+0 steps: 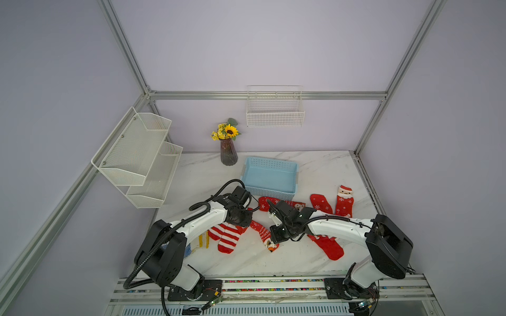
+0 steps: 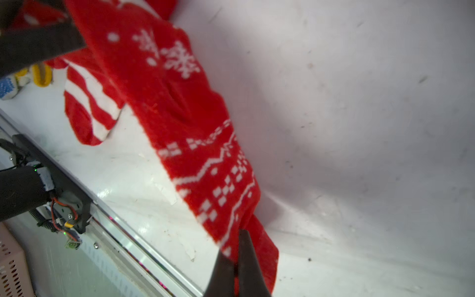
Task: Place the socks together as a pair
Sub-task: Place the sock at the center of the board.
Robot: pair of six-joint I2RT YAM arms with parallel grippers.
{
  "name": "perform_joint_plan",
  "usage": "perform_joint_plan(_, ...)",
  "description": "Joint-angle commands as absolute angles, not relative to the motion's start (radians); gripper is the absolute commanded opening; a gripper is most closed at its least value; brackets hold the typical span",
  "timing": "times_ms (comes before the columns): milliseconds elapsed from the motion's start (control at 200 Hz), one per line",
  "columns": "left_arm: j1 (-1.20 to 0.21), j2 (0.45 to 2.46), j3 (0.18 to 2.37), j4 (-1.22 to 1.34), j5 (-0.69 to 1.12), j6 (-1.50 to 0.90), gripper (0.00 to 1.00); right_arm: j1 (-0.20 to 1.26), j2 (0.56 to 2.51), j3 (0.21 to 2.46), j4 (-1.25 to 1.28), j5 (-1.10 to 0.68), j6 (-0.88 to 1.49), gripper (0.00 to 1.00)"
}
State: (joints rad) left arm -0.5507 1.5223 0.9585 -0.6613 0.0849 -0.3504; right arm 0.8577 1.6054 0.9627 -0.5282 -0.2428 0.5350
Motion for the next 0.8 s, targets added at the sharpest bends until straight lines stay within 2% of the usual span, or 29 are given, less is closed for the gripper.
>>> perform_joint_plan(0,-0.519,1.547,1.037,-0.593,0.084,-0.336,0.38,0.818,1.637,1.004,-0.557,-0.242,0.469,0.00)
perform_joint_plan(145,-0.510,1.609,1.093,-0.576,0.060,-0.343,0.51,0.770,1.692,1.032,-0.569,-0.181,0.446,0.00)
perform_joint_plan(195,-0.508,1.619,1.103,-0.566,0.034,-0.349,0.52,0.758,1.688,1.030,-0.566,-0.148,0.438,0.15)
perform_joint_plan(255,-0.501,1.626,1.110,-0.545,0.020,-0.348,0.53,0.744,1.683,1.031,-0.560,-0.129,0.425,0.23)
perform_joint_plan(325,-0.489,1.639,1.124,-0.531,0.007,-0.353,0.55,0.736,1.682,1.034,-0.560,-0.100,0.428,0.43)
perform_joint_plan(365,-0.482,1.646,1.138,-0.531,0.005,-0.358,0.55,0.736,1.679,1.035,-0.560,-0.079,0.433,0.49)
perform_joint_plan(440,-0.476,1.650,1.156,-0.525,-0.002,-0.365,0.60,0.736,1.662,1.033,-0.562,-0.038,0.460,0.50)
perform_joint_plan(600,-0.460,1.628,1.157,-0.505,-0.007,-0.372,0.75,0.736,1.539,0.978,-0.547,0.046,0.563,0.50)
perform_joint_plan(795,-0.442,1.565,1.084,-0.481,-0.007,-0.416,0.78,0.741,1.393,0.866,-0.505,0.027,0.772,0.50)
